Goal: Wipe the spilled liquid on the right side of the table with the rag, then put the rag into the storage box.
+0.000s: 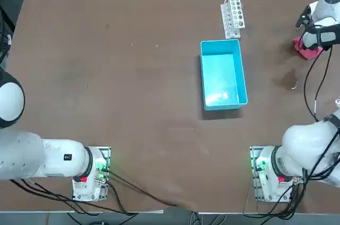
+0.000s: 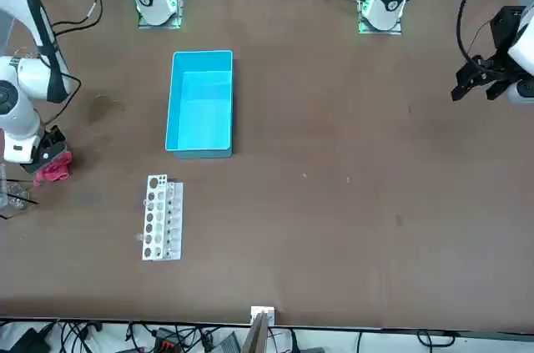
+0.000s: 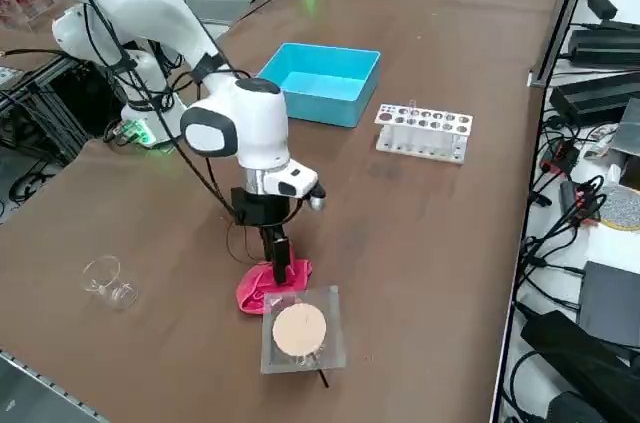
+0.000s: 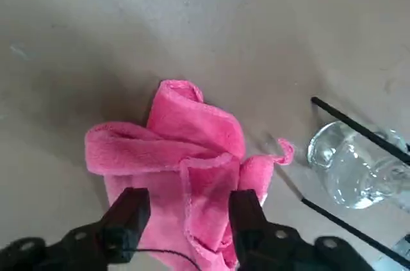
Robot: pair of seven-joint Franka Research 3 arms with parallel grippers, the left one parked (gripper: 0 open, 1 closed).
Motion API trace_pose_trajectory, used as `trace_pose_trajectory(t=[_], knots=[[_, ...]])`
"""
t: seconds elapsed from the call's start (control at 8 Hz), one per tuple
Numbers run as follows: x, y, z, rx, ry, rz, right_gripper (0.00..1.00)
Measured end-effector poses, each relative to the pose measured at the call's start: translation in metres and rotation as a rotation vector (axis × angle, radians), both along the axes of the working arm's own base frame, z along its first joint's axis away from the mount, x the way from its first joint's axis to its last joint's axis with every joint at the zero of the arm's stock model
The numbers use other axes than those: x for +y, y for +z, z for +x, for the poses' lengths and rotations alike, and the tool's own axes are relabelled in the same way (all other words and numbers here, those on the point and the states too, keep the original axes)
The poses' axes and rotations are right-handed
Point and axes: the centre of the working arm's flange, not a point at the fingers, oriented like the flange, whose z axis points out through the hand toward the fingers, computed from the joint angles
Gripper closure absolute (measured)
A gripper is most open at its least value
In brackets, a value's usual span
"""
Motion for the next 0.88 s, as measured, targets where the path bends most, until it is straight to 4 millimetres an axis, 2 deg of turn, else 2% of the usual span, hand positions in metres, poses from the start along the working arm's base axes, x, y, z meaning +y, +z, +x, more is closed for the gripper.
trace_pose_trajectory(t=[0.5,0.75,0.88], knots=[[-0.0028,-0.0024,0.0027,-0.002,0.005,-0.004,0.29],[-0.0067,-0.0058,0.0045,-0.002,0.001,-0.004,0.39],[-0.0073,-0.0070,0.0041,-0.001,0.000,-0.003,0.40]])
